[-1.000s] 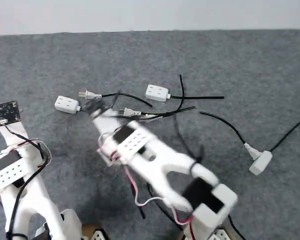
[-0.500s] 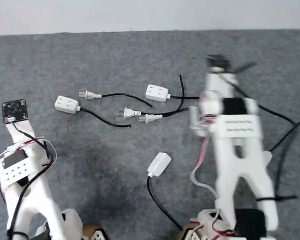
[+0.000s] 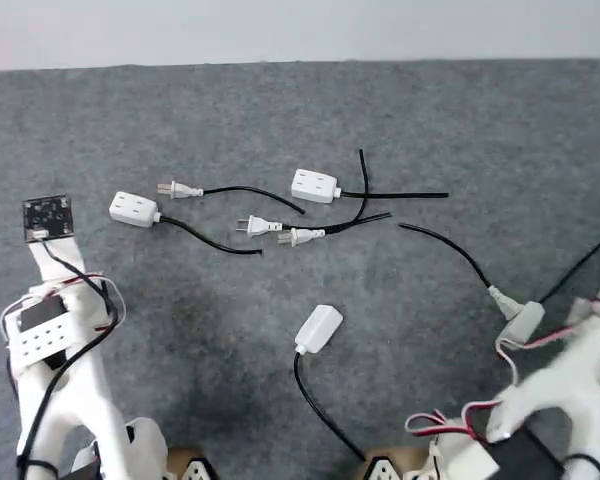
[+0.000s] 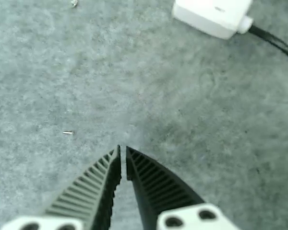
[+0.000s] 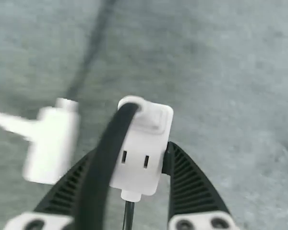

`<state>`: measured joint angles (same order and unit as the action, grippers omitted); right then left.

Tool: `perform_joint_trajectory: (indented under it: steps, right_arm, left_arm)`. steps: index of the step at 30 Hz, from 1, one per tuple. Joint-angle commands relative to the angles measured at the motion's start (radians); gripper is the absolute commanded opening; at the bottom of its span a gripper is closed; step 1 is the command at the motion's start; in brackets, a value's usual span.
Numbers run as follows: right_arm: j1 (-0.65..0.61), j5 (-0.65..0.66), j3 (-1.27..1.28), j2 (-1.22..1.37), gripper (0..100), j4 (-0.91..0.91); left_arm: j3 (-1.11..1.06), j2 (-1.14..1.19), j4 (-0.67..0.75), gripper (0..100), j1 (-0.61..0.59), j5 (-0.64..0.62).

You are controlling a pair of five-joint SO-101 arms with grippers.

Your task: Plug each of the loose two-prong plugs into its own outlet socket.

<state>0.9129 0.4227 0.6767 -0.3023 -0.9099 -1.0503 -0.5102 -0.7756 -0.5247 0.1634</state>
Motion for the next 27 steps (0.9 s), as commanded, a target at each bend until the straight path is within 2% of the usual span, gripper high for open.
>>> perform_joint_trajectory:
  steps: [1, 4, 8, 10, 14, 19, 23, 27]
  right_arm:
    - [0.056, 0.052, 0.003, -0.047, 1.4, 0.028]
    - [0.084, 0.028, 0.008, -0.036, 8.3, 0.028]
    - [0.101, -0.031, 0.006, -0.004, 26.8, 0.021]
    - [0.097, -0.048, 0.005, -0.004, 29.6, 0.007]
    - [0.094, -0.107, -0.074, -0.042, 18.7, -0.131]
    - [0.071, -0.149, -0.144, -0.079, 1.4, -0.282]
    - [-0.013, -0.149, -0.052, -0.077, 0.8, -0.352]
    - [-0.162, -0.104, 0.169, -0.105, 0.8, -0.354]
  left_arm:
    - [0.005, -0.002, -0.005, 2, 0.043, 0.008]
    - [0.004, -0.002, -0.026, 7, 0.092, 0.008]
    - [-0.025, -0.005, -0.034, 15, 0.158, 0.006]
    - [-0.033, -0.011, -0.037, 16, 0.192, 0.008]
    - [-0.027, -0.011, -0.058, 16, 0.304, 0.002]
    - [0.053, -0.012, -0.218, 13, 0.560, -0.037]
    - [0.133, -0.012, -0.290, 8, 0.798, -0.143]
    - [0.171, -0.009, -0.287, 8, 0.993, -0.249]
